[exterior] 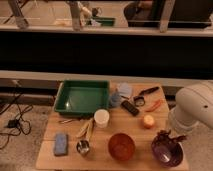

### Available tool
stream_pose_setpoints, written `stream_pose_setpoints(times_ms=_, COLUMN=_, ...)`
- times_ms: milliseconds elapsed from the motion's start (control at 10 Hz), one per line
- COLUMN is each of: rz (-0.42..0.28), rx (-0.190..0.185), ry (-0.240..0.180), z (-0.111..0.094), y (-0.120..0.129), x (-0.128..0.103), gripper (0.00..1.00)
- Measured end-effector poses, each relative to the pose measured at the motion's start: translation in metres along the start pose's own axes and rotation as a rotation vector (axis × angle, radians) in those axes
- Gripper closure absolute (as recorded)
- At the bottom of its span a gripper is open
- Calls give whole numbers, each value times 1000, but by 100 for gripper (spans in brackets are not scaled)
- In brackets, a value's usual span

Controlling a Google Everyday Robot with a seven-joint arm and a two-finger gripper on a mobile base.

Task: Place grapes in purple bowl

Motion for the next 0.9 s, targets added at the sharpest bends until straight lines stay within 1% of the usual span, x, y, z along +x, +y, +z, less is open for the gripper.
stream_pose_setpoints(times_ms=300, rz=0, rx=0, ry=0, z=0, y=0, x=0, gripper=47)
stream_pose_setpoints(times_ms=500, rz=0, rx=0, ry=0, z=0, y=0, x=0, gripper=28)
stream_pose_setpoints(times_ms=600, rz=0, rx=0, ry=0, z=0, y=0, x=0, gripper=21)
stream_pose_setpoints(times_ms=900, rz=0, rx=0, ry=0, z=0, y=0, x=0, gripper=20)
